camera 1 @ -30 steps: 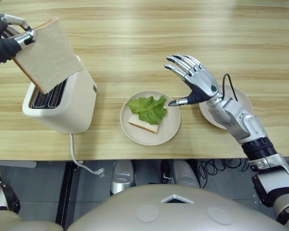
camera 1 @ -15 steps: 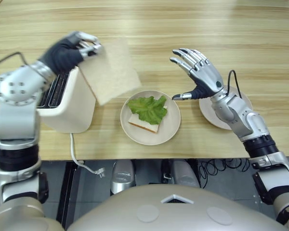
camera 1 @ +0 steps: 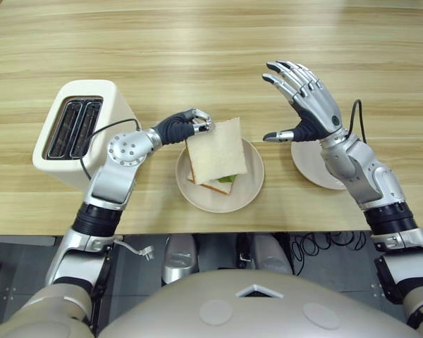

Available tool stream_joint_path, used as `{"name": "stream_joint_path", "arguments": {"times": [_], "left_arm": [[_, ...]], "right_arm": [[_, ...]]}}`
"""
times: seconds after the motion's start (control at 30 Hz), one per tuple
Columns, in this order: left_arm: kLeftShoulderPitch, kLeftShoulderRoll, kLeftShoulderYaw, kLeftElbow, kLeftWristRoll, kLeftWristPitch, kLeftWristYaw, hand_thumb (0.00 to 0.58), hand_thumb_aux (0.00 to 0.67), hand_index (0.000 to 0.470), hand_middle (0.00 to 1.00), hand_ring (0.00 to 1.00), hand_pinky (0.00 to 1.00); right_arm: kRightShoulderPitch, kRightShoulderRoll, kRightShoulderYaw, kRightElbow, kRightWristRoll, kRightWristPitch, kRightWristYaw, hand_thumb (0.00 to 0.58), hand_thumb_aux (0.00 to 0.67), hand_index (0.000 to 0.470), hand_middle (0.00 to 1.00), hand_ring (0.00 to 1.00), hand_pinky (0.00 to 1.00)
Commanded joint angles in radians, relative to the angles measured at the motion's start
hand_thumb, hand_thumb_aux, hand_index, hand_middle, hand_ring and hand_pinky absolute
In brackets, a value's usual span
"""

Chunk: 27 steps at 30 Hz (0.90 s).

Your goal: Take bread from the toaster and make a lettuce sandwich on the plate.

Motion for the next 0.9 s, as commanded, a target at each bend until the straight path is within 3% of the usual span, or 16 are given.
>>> {"name": "stream_joint_path", "arguments": {"times": [0.03, 0.53, 0.9], "left_arm": [[-0.001, -0.036, -0.016, 0.104, 0.023, -0.056, 0.026, 0.580, 0.670, 0.460, 1.00, 1.00, 1.00], [-0.098, -0.103, -0.062, 0.522, 0.184, -0.353, 0.161, 0.580, 0.670, 0.460, 1.00, 1.00, 1.00], [-0.128, -0.123, -0.069, 0.650, 0.236, -0.441, 0.189, 0.580, 0.670, 0.460, 1.00, 1.00, 1.00]], "right_arm": [[0.011, -0.013, 0.007, -0.028, 0.004, -0.038, 0.028, 0.000, 0.000, 0.000, 0.00, 0.00, 0.00], [0.096, -0.071, 0.093, -0.105, -0.086, -0.202, 0.129, 0.000, 0.000, 0.000, 0.00, 0.00, 0.00], [0.095, -0.057, 0.227, -0.067, -0.235, -0.181, 0.233, 0.000, 0.000, 0.000, 0.00, 0.00, 0.00]]}}
